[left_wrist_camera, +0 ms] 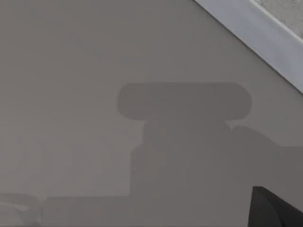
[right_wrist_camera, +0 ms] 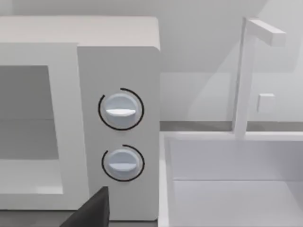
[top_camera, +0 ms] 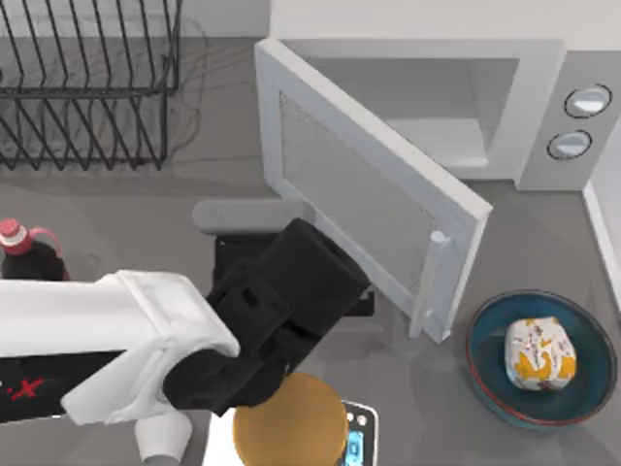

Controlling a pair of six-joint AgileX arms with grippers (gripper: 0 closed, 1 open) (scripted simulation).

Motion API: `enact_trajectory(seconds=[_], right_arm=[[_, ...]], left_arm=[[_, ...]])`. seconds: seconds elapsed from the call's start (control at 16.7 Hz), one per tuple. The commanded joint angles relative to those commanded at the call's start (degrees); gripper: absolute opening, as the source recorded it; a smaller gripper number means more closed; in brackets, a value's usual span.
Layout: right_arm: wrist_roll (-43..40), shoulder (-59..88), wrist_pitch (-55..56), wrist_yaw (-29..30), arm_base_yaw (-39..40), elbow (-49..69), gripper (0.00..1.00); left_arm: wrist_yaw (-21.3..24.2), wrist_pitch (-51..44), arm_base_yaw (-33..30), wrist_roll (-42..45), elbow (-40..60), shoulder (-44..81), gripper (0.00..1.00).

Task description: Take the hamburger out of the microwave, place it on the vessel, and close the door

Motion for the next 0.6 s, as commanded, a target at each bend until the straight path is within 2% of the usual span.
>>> enact_trajectory(seconds=[0.24, 0.6], right_arm=[[0.00, 0.00, 0.00, 0.00, 0.00, 0.00, 1.00], [0.00, 0.00, 0.00, 0.00, 0.00, 0.00, 1.00]], left_arm=[[-0.61, -1.08, -0.95, -1.19, 2.14, 1.96, 0.00], [-3.92, -7.76, -7.38, -7.86, 17.39, 13.95, 0.00]])
